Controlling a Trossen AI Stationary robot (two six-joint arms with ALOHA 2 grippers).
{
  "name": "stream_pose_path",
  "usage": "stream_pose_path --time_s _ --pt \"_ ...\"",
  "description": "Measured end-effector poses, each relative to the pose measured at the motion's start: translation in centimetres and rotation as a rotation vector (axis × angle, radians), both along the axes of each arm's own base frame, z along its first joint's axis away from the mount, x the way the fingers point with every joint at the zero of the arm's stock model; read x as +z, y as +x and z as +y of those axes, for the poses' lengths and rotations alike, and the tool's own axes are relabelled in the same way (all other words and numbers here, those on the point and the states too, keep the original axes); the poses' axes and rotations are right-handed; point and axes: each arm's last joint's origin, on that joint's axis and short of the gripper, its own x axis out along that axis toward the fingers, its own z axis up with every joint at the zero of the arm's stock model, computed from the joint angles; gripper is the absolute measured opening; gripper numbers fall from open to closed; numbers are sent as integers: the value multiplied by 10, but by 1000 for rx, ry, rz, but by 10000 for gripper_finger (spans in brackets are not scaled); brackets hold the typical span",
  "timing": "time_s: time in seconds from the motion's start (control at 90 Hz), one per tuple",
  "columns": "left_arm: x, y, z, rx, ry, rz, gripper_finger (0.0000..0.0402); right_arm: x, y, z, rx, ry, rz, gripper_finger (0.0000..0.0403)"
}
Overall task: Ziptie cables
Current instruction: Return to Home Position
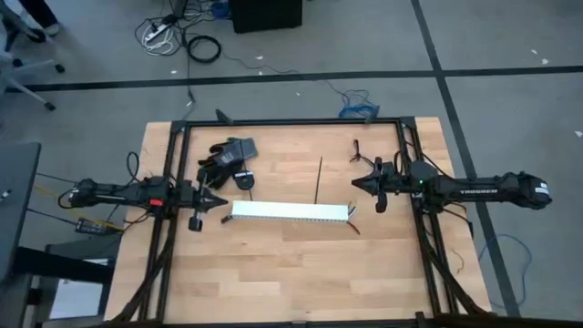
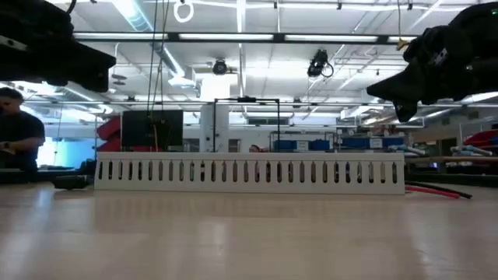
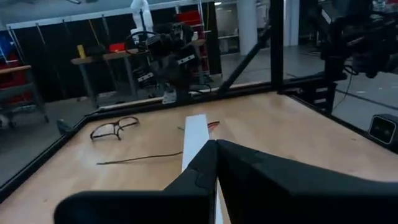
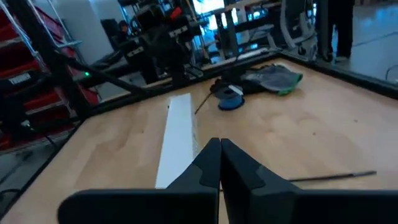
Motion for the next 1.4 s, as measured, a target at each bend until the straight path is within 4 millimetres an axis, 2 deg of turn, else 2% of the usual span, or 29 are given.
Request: stream_pose_path --time_s 1.4 --pt "0 0 0 7 1 -1 0 -1 0 0 -1 18 -1 1"
